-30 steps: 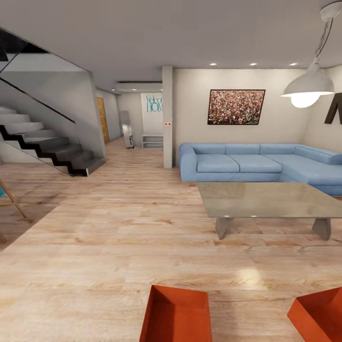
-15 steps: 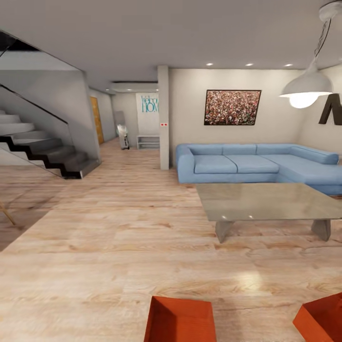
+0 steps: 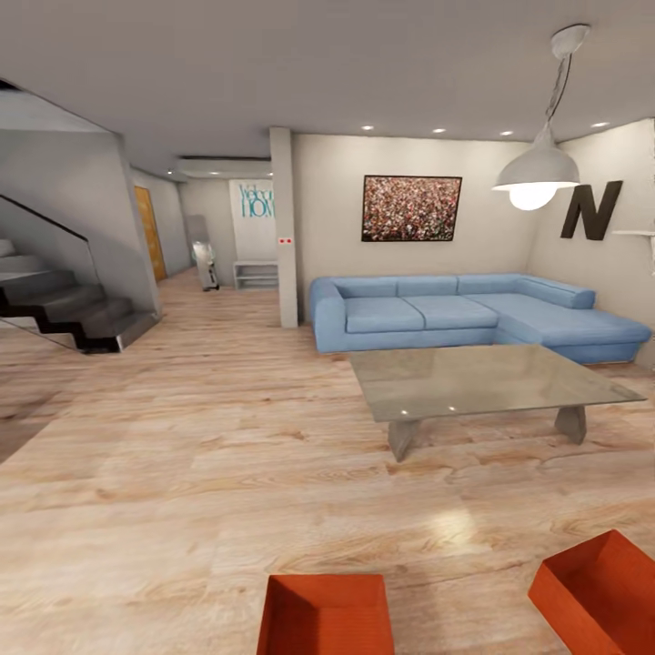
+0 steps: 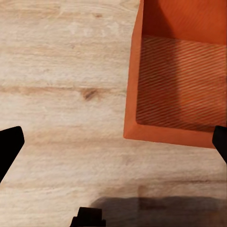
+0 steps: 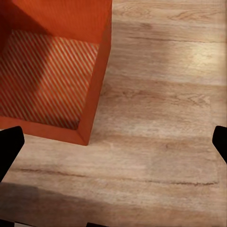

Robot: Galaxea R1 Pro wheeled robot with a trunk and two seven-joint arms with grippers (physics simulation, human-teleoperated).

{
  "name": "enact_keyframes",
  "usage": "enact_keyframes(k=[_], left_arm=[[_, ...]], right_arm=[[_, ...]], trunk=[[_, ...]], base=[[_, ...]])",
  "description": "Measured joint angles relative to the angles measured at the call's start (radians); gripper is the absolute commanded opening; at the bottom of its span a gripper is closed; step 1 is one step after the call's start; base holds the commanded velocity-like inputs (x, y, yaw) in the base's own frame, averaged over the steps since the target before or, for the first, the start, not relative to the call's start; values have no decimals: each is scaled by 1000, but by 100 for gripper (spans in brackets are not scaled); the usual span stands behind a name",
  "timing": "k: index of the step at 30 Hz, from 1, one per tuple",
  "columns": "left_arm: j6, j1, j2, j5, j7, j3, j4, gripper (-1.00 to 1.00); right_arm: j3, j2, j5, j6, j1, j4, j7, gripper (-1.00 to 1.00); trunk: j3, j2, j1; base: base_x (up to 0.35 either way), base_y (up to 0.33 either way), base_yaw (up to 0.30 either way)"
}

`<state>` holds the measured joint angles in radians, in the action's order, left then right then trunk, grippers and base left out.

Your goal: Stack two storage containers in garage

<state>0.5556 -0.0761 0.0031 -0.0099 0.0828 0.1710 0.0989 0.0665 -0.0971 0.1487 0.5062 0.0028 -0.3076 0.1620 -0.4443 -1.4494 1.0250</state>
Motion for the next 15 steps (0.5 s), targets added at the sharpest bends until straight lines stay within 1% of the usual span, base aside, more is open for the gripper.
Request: enact_keyframes(k=[10, 15], left_arm=[[0, 0, 0, 0, 0, 0, 0, 100], [1, 0, 0, 0, 0, 0, 0, 100]], right_arm=[[0, 0, 0, 0, 0, 0, 0, 100], [0, 0, 0, 0, 0, 0, 0, 100]], trunk=[[0, 0, 0], [0, 0, 0]], base=[[4, 0, -6], [146, 0, 25]])
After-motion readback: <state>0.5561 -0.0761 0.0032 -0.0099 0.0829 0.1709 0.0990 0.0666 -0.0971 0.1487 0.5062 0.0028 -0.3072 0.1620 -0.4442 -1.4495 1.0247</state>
